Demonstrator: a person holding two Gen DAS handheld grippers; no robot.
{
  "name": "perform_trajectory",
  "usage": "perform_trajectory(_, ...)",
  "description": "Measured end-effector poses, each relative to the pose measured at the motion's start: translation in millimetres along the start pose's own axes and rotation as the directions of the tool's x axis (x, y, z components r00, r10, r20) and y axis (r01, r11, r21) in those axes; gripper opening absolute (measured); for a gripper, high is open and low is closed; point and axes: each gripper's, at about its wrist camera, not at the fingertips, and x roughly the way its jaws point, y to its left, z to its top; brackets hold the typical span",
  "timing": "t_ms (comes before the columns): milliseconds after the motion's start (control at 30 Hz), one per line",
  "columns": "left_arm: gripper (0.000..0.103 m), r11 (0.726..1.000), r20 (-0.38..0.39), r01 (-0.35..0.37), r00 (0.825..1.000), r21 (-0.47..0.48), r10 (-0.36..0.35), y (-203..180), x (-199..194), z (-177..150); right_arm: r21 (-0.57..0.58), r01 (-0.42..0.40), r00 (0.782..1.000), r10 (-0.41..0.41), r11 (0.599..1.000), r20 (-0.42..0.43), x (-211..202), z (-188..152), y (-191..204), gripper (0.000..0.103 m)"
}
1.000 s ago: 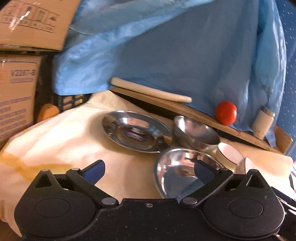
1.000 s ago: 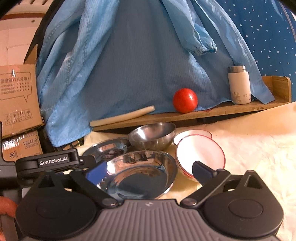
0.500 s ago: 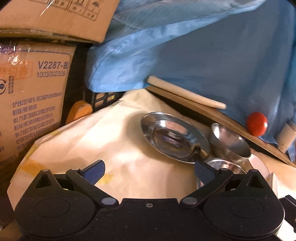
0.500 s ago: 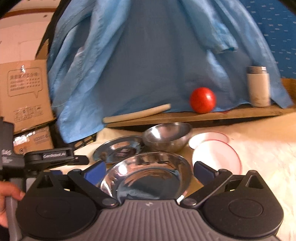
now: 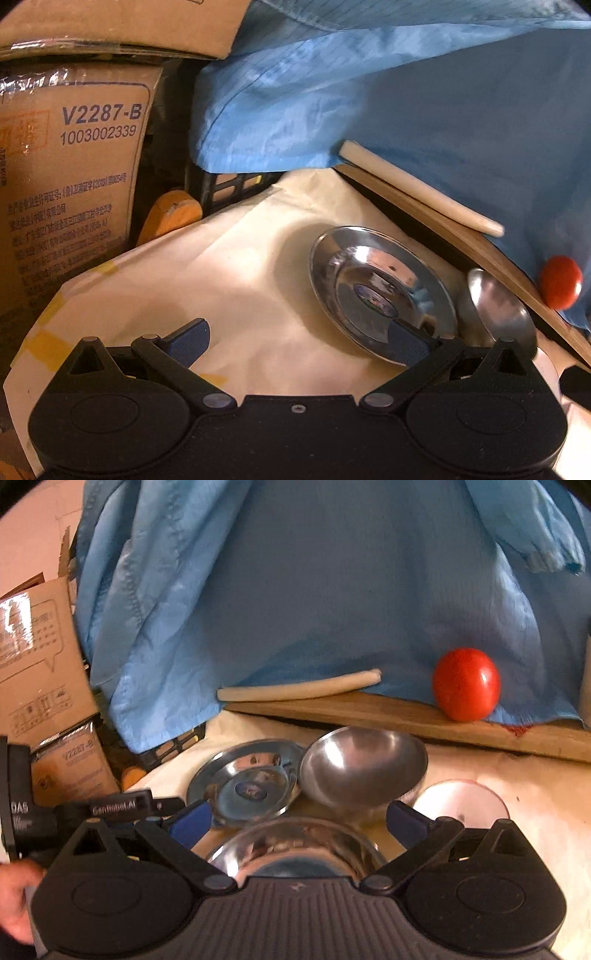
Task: Organize plates and bowls
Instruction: 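Move both tools to the stainless plate with the oval label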
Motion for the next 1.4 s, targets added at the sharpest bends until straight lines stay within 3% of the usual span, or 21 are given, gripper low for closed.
perform_trajectory(100,0.102,1.000,-0.016,-0.023,1.000,-0.001,0.023,-4,5,2,-0.039,-0.005,1.000,0.005,0.999,0.002,11,12,3,0.103)
perform_trajectory(267,0.102,0.995,-0.023,0.053,0.998,-0.079,-0.055,4,6,2,-0.154,-0.024,1.000,0.024,0.988,-0.002,34,29,8,0.103)
perform_trajectory(533,0.102,0.996,0.010,0.054,0.999,-0.067,-0.054,2,5,-4,-0.371,-0.142,0.990,0.131,0.918,-0.054,74,54,26,0.103)
perform_trajectory(700,0.102,0.997,0.035,0.056,0.998,-0.052,-0.055,0,6,-9,-0.426,-0.236,0.968,0.176,0.873,-0.176,107,62,35,0.103)
perform_trajectory(900,0.102,0.996,0.058,0.056,0.997,-0.074,-0.052,5,5,-8,-0.381,-0.327,0.930,0.222,0.865,-0.294,138,76,36,0.103)
perform_trajectory(1000,0.102,0.997,0.062,0.058,0.997,-0.059,-0.054,4,6,-9,-0.337,-0.347,0.910,0.227,0.875,-0.347,154,83,34,0.103)
perform_trajectory(1133,0.102,0.998,0.069,0.054,0.996,-0.037,-0.051,0,8,-10,-0.341,-0.329,0.906,0.192,0.880,-0.378,172,85,39,0.103)
perform_trajectory(1400,0.095,0.995,0.072,0.099,0.993,-0.031,-0.097,-5,11,-10,-0.426,-0.257,0.922,0.088,0.868,-0.378,189,75,51,0.102)
